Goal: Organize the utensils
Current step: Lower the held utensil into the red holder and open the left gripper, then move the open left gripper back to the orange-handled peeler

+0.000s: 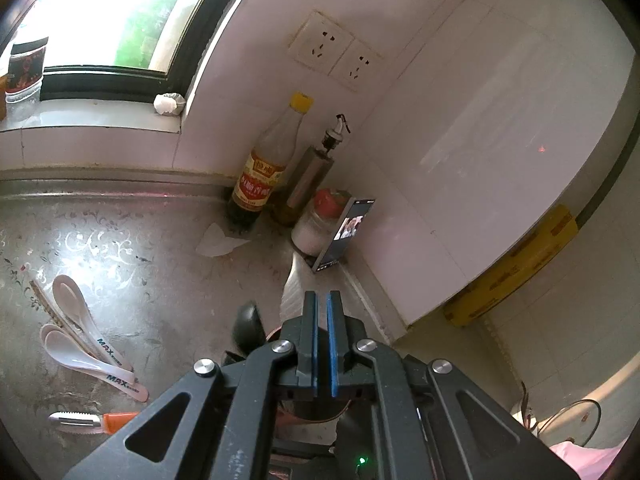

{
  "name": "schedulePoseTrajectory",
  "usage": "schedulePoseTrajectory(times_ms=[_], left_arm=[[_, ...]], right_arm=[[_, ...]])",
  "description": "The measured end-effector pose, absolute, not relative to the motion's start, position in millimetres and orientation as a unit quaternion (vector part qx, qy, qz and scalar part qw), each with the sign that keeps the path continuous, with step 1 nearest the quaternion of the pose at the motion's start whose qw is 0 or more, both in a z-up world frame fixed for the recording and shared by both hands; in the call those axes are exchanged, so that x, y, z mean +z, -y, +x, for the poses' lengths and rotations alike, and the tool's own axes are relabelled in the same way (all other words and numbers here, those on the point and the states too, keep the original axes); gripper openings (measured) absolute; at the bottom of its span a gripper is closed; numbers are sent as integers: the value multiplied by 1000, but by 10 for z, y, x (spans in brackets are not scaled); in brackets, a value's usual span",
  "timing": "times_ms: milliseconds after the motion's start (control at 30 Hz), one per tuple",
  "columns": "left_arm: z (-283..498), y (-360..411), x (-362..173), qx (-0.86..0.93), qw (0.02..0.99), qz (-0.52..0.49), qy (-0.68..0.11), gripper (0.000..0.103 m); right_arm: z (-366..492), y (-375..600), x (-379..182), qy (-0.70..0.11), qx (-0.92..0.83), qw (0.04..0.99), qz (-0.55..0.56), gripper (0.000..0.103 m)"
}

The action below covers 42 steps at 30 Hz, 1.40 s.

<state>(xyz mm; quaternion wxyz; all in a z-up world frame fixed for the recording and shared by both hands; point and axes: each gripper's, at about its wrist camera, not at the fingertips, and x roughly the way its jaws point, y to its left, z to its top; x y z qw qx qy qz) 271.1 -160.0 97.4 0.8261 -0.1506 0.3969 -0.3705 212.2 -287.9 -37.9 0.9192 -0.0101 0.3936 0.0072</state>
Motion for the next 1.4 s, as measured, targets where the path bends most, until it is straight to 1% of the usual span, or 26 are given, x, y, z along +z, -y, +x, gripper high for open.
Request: schedulePoseTrajectory(times_ms=[433, 600, 633, 767, 900, 967, 1000, 1067, 1100, 1133, 1167, 1200, 1267, 1333, 1400], left_arm=[[2692, 1367, 1048, -349, 840, -167, -381, 3], [2750, 1218, 995, -324, 845, -180, -384, 5], [2761, 1183, 981, -318, 846, -183, -386, 7], [2789, 1054, 924, -294, 852, -191, -389, 21], [2820, 944, 854, -273, 854, -201, -395, 30], [2831, 885, 819, -258, 856, -205, -399, 40], [2837, 868, 806, -252, 857, -205, -401, 42], [2849, 821, 778, -231, 862, -202, -403, 55], [2852, 795, 764, -217, 866, -199, -404, 59], [2853, 772, 753, -204, 871, -195, -403, 66], [2854, 758, 740, -193, 874, -191, -403, 71], [2859, 746, 731, -183, 877, -185, -403, 72], [2864, 718, 704, -154, 886, -170, -402, 80], [2862, 684, 683, -137, 892, -160, -400, 83], [2862, 642, 665, -127, 897, -156, -394, 84]], right_arm=[[2130, 2871, -387, -395, 4, 919, -11, 90], [2130, 2871, -388, -395, 4, 919, -11, 90], [2131, 2873, -389, -395, 4, 919, -11, 90], [2129, 2871, -389, -394, 4, 919, -11, 90], [2129, 2871, -389, -395, 4, 919, -11, 90], [2129, 2872, -388, -394, 4, 919, -11, 90], [2129, 2872, -389, -394, 4, 919, -11, 90], [2128, 2871, -388, -395, 4, 919, -11, 90], [2128, 2871, -389, -394, 4, 919, -11, 90], [2128, 2871, -389, -394, 4, 919, -11, 90], [2128, 2870, -389, -394, 4, 919, -11, 90], [2127, 2870, -389, -394, 4, 919, -11, 90], [2126, 2869, -390, -395, 4, 919, -11, 90], [2126, 2870, -389, -394, 4, 919, -11, 90], [2125, 2867, -389, -394, 4, 919, -11, 90]])
